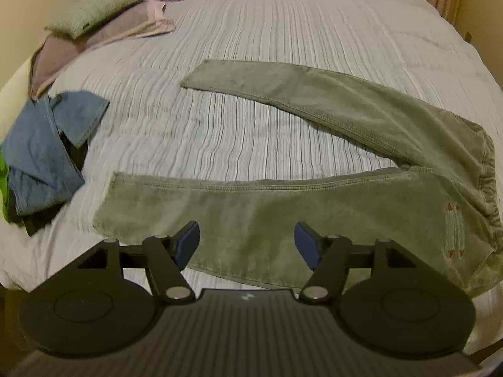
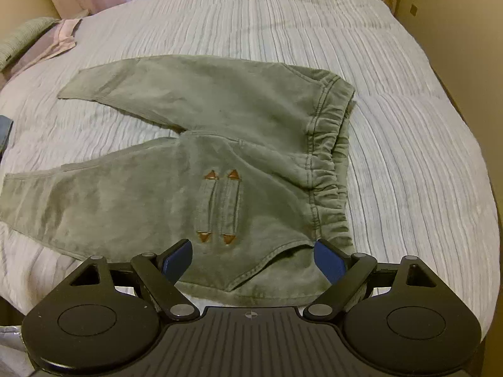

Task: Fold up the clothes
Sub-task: 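Release the waistband with the right gripper and withdraw both grippers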

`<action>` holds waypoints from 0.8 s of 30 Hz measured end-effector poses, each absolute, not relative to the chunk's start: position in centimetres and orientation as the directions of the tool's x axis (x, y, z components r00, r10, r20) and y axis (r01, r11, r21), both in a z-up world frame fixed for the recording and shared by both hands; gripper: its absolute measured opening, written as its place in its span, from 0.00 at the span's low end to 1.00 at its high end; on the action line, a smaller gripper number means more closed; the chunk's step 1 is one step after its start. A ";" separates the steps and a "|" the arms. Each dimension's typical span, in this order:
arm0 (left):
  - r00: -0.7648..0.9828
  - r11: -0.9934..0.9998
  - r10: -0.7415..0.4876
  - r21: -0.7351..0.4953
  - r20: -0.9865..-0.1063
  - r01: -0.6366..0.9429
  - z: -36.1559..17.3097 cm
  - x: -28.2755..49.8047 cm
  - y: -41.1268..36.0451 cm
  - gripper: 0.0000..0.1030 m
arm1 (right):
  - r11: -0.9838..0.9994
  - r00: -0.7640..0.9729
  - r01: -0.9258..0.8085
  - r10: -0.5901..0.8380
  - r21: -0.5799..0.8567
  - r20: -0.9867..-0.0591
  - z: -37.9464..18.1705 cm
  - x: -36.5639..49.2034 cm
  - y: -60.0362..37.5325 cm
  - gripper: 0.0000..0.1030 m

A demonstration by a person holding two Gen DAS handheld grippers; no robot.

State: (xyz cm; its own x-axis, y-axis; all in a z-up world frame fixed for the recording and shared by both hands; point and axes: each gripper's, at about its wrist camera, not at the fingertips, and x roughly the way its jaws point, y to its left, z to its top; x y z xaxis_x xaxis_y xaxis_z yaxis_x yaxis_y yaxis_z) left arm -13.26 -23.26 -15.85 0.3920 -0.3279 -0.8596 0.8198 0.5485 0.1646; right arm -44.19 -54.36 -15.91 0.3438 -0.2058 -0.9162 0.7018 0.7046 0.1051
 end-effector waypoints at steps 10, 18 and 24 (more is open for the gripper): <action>0.373 0.477 -0.345 0.181 -0.861 0.860 -14.8 -12.1 -22.2 0.64 | 0.633 0.337 0.765 -0.240 0.117 -0.910 -13.6 -43.2 -50.4 0.94; 0.376 0.464 -0.337 0.196 -0.863 0.864 -14.6 -10.0 -19.8 0.64 | 0.597 0.320 0.793 -0.239 0.121 -0.917 -13.6 -41.2 -46.9 0.94; 0.365 0.446 -0.346 0.191 -0.864 0.874 -14.7 -9.0 -18.4 0.64 | 0.572 0.311 0.812 -0.248 0.121 -0.917 -13.7 -40.9 -44.9 0.94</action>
